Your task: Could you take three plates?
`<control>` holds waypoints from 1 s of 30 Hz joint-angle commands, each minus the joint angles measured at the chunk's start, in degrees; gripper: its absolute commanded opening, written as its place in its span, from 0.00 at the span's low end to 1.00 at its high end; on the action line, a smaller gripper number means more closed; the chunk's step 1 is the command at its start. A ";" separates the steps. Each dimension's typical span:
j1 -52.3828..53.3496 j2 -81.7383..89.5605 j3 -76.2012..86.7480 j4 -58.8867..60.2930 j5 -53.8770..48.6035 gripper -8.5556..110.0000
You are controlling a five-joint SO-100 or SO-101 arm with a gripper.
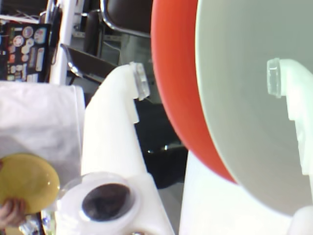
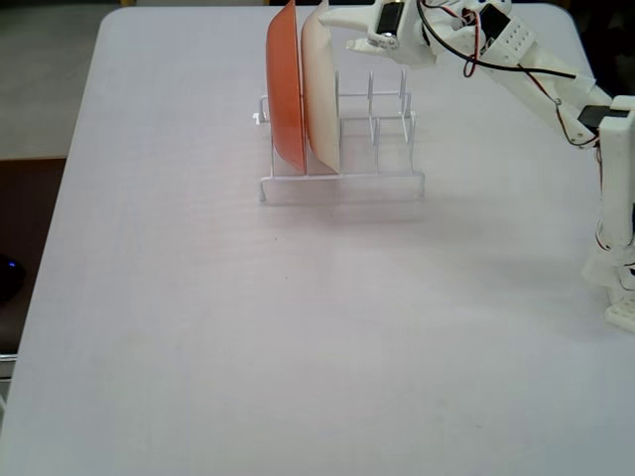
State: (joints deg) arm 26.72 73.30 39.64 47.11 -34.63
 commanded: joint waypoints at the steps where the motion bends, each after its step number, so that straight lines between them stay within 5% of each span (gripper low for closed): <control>1: -0.26 -1.58 -8.17 0.26 1.14 0.32; 11: -0.70 -6.15 -13.18 0.35 5.54 0.19; 14: -1.58 -7.03 -15.82 0.35 7.12 0.07; 30: 0.09 -3.08 -28.39 7.12 15.29 0.07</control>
State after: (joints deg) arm 25.58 62.75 15.73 54.49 -20.39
